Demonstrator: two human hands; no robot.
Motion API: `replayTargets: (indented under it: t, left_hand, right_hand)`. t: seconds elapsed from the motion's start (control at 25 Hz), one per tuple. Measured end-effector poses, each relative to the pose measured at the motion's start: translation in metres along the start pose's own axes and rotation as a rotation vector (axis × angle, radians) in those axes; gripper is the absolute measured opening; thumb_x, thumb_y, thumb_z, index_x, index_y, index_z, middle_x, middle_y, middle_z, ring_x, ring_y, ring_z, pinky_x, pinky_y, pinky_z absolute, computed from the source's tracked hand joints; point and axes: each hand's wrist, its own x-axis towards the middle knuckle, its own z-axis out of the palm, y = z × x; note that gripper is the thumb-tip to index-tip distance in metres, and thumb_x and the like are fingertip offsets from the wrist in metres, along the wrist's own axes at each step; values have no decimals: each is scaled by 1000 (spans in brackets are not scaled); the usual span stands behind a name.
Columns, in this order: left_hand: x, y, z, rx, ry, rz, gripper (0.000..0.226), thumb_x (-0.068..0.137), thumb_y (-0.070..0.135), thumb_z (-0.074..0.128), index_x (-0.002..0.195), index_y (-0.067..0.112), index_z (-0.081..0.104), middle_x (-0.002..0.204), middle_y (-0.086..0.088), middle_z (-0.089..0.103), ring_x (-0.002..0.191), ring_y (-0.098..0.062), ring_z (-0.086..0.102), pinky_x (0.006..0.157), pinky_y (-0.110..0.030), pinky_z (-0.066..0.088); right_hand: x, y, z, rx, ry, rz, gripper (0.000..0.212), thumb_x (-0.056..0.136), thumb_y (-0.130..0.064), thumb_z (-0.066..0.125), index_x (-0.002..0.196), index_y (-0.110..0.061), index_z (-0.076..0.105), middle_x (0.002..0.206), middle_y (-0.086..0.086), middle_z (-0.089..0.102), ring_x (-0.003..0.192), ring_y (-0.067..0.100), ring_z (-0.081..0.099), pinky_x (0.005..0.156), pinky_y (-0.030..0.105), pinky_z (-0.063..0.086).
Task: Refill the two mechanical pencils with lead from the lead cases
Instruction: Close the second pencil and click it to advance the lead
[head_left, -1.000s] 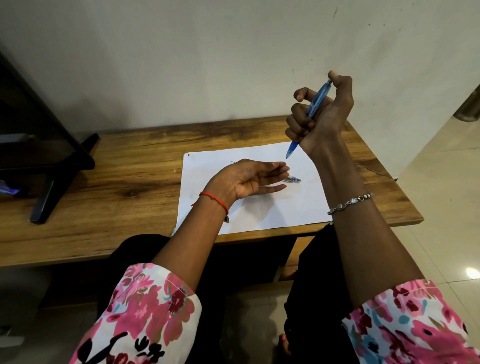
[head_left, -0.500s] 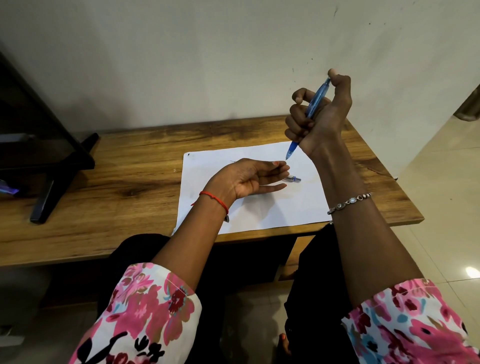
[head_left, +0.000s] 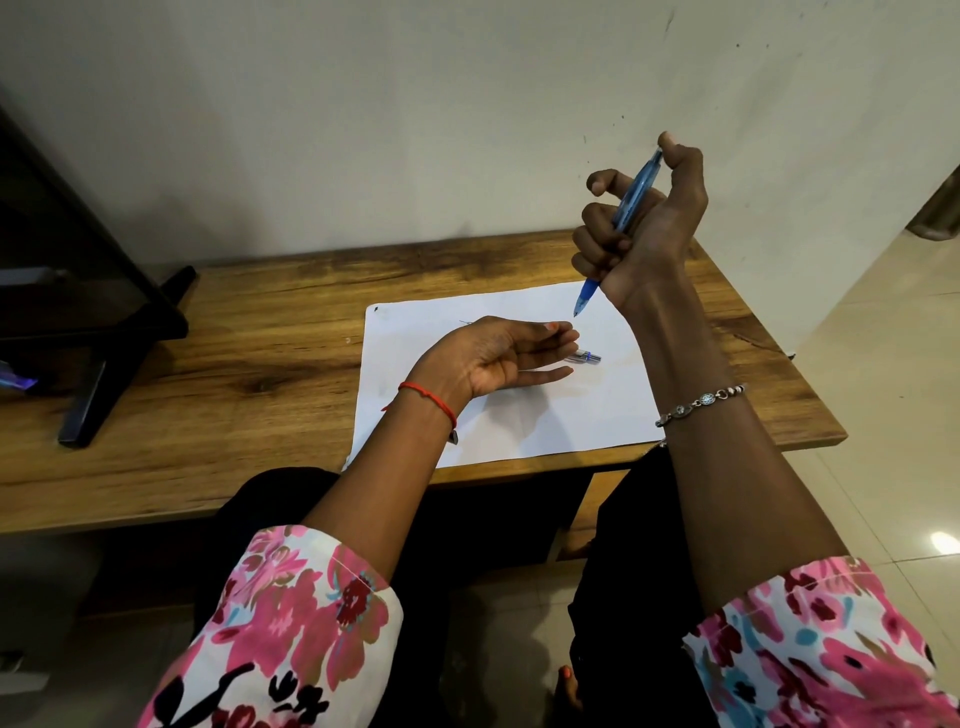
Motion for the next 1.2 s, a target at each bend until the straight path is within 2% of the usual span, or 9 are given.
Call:
replayTargets:
  t: [1.2]
  left_hand:
    - [-2, -1, 2, 5, 14, -2, 17, 91, 2, 48, 88, -2, 64, 72, -10, 72, 65, -17, 71, 69, -36, 58]
  right_hand:
    - [-3, -1, -2, 37, 32, -16, 57, 89, -55, 25, 64, -10, 48, 40, -5, 18, 40, 12, 11, 43, 19, 14]
